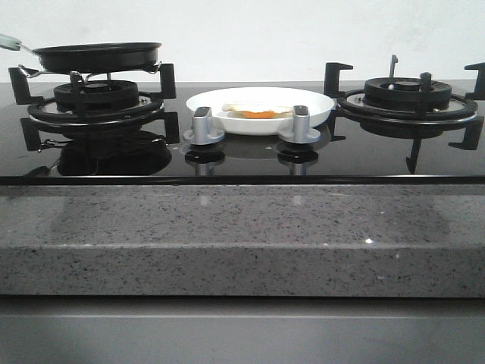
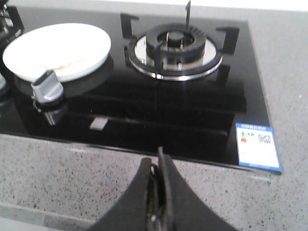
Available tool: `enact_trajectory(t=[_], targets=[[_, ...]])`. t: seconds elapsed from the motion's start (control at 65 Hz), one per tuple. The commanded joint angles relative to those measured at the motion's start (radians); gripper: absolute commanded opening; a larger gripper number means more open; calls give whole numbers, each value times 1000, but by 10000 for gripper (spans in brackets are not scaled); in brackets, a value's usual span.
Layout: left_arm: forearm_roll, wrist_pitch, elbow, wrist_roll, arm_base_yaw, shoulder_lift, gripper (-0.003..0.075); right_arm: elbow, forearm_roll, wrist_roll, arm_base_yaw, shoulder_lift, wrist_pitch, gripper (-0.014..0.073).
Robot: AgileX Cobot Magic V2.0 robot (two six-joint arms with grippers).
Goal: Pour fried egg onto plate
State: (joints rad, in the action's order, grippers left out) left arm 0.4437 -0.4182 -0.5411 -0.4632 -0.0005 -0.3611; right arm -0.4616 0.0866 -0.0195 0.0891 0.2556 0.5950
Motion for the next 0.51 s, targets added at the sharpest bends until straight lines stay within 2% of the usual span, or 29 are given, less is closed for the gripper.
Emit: enact_trajectory(t=[0.0, 0.492], targets=[[19, 58, -28, 8, -8, -7, -19, -21, -11, -6, -5, -15, -97, -68], [19, 50, -28, 8, -8, -7, -19, -21, -11, -6, -5, -18, -96, -68]])
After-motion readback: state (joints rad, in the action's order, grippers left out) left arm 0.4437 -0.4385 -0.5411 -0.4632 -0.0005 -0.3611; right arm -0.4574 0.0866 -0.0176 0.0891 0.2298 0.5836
